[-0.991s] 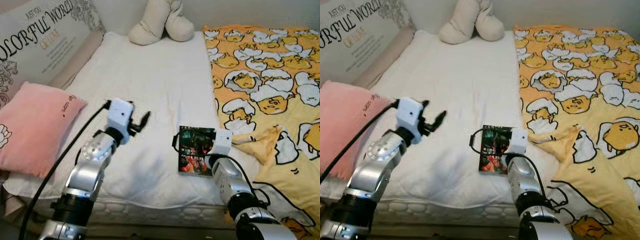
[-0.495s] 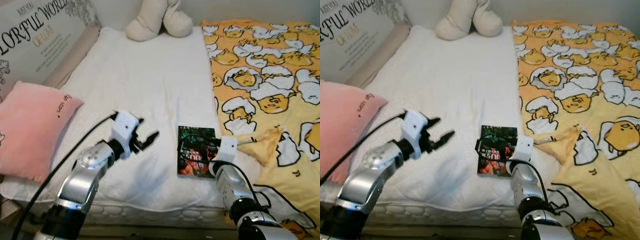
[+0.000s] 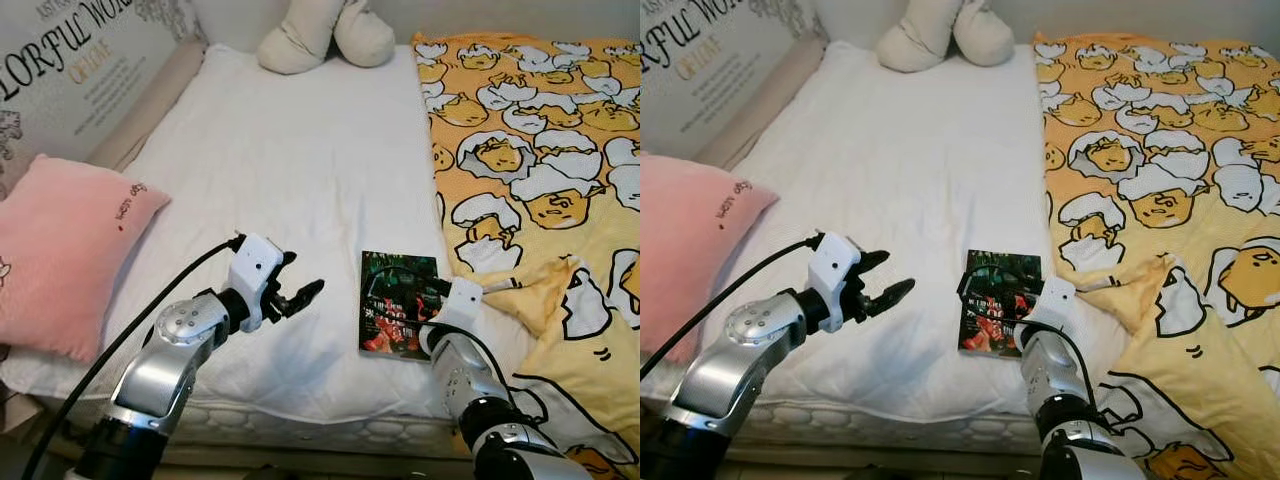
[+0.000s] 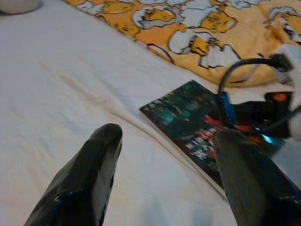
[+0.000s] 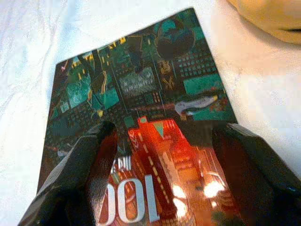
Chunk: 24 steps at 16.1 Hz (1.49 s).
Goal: Clean up the room
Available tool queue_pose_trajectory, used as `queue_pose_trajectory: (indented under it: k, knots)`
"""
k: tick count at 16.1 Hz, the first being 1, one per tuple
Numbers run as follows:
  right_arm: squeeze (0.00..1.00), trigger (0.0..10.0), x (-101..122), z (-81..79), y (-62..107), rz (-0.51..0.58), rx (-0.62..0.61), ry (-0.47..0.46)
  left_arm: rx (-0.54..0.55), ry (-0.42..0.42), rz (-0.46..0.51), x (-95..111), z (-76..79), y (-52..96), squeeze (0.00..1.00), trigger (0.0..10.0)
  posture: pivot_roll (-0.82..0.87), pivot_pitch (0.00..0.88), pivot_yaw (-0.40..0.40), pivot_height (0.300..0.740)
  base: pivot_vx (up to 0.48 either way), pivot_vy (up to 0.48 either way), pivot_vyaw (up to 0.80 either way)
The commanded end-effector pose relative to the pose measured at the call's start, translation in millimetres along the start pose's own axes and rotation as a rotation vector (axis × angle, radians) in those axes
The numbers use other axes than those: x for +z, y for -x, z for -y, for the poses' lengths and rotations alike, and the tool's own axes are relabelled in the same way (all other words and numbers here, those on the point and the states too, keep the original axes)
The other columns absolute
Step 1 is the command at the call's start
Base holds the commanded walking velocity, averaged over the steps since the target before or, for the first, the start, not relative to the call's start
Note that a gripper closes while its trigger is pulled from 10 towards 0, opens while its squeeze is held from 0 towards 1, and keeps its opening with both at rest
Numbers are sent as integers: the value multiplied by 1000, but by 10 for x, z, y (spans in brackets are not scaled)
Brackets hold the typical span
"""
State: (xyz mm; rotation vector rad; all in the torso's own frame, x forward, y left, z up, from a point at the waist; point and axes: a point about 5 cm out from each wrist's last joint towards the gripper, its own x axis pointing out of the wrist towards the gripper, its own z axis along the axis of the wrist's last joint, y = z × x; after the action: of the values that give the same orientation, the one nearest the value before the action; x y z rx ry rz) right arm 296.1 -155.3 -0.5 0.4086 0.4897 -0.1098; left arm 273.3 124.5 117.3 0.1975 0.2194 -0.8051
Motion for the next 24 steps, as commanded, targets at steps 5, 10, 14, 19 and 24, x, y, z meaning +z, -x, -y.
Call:
queue_pose_trajectory:
  k: [5,10,14,19,24]
  knots:
    - [0,10000,32,66,10,26,-44,61,-131,-11,-49,-54,172,38,0,10000,5,0,66,740,0,0,0]
    - [0,10000,78,86,62,128,-66,220,-209,-9,-79,-114,283,67,0,10000,6,0,58,740,0,0,0]
    - [0,10000,-93,186,119,65,-98,145,-214,-6,-85,-123,293,64,0,10000,1,0,54,740,0,0,0]
    - [0,10000,-198,152,106,-15,-82,30,-215,-23,-100,-138,278,76,0,10000,6,0,63,740,0,0,0]
    - [0,10000,-190,-28,68,-24,-7,62,-212,-29,-105,-142,263,86,0,10000,10,0,66,740,0,0,0]
